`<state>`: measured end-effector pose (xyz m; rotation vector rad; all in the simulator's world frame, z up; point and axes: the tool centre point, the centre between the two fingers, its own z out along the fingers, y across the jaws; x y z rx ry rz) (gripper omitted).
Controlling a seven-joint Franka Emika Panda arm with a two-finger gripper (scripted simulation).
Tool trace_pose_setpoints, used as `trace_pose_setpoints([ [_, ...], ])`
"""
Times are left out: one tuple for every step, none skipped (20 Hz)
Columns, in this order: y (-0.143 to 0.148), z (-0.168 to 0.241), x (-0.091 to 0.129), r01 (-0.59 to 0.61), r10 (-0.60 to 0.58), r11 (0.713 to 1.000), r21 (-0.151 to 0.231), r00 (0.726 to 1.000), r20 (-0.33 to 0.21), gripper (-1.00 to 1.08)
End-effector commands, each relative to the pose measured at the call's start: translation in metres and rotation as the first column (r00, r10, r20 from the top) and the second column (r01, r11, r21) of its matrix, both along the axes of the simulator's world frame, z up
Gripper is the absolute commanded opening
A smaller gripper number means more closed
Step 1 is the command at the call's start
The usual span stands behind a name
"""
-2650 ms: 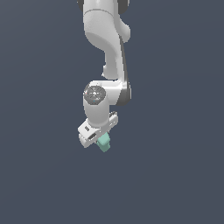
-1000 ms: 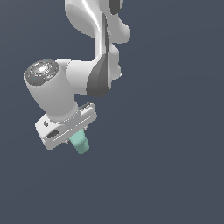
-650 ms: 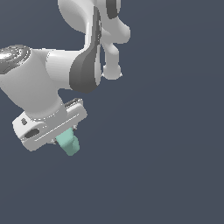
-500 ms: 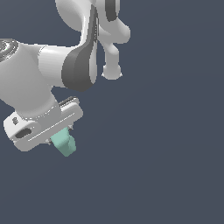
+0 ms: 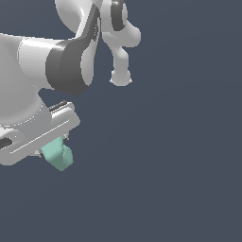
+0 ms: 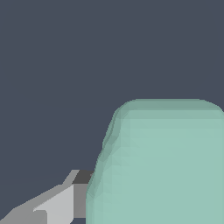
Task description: Pick up the object and move it to a goal position.
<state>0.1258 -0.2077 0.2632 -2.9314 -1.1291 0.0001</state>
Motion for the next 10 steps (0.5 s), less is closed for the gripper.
trace_pose_setpoints([
  [-0.0028, 0.0037, 0.002, 0.0, 0.0, 1.0, 0.0, 1.0, 0.0, -1.0],
  [-0.0036, 0.0047, 0.0026, 0.0, 0.0, 1.0, 0.0, 1.0, 0.0, -1.0],
  [-0.0043, 0.0054, 0.0031, 0.0, 0.0, 1.0, 0.0, 1.0, 0.0, -1.0],
  [-0.0049, 0.0061, 0.0035, 0.0, 0.0, 1.0, 0.0, 1.0, 0.0, -1.0],
  [-0.0053, 0.0067, 0.0039, 0.0, 0.0, 1.0, 0.0, 1.0, 0.0, -1.0],
  [-0.0057, 0.0071, 0.0042, 0.0, 0.0, 1.0, 0.0, 1.0, 0.0, -1.0],
  [-0.006, 0.0075, 0.0044, 0.0, 0.0, 1.0, 0.0, 1.0, 0.0, -1.0],
  [-0.0062, 0.0077, 0.0045, 0.0, 0.0, 1.0, 0.0, 1.0, 0.0, -1.0],
  [-0.0064, 0.0078, 0.0046, 0.0, 0.0, 1.0, 0.0, 1.0, 0.0, -1.0],
  [-0.0064, 0.0079, 0.0047, 0.0, 0.0, 1.0, 0.0, 1.0, 0.0, -1.0],
])
